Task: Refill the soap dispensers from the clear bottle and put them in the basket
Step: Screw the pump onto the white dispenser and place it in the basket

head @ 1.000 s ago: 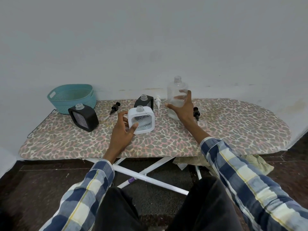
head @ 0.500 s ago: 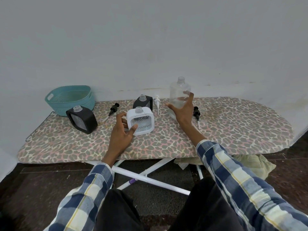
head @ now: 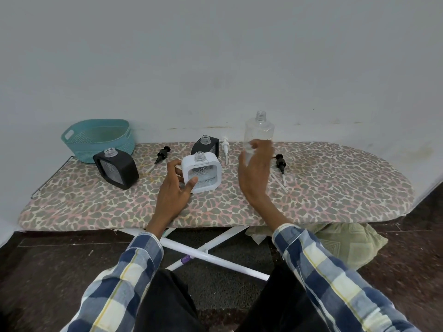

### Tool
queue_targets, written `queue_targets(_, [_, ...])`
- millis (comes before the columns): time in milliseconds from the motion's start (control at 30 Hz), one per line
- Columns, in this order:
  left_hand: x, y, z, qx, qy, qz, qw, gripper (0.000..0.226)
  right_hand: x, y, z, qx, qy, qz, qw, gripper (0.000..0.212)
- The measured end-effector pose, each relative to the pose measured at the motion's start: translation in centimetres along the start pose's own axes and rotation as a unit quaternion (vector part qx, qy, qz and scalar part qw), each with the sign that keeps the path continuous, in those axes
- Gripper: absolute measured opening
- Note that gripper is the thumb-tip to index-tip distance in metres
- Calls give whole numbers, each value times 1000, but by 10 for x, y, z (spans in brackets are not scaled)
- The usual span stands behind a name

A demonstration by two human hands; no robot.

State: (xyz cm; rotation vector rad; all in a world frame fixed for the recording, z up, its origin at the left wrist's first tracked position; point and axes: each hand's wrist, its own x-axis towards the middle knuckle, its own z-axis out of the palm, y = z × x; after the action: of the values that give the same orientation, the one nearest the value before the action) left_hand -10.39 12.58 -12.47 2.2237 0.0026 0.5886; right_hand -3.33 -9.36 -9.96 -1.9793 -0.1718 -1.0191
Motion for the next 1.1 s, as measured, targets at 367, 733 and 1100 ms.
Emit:
queue_targets(367, [-3, -3, -2, -44, 16, -10, 999, 54, 42, 8, 84, -133, -348, 50, 926, 35])
queue_targets(733, [2, -8, -2, -57, 15, -7, 998, 55, 49, 26, 114, -159, -442, 50, 881, 50])
queue_targets(1100, [5, -8, -2, -48, 8, -11, 999, 58, 38, 9, 87, -195, -288, 14, 937, 8])
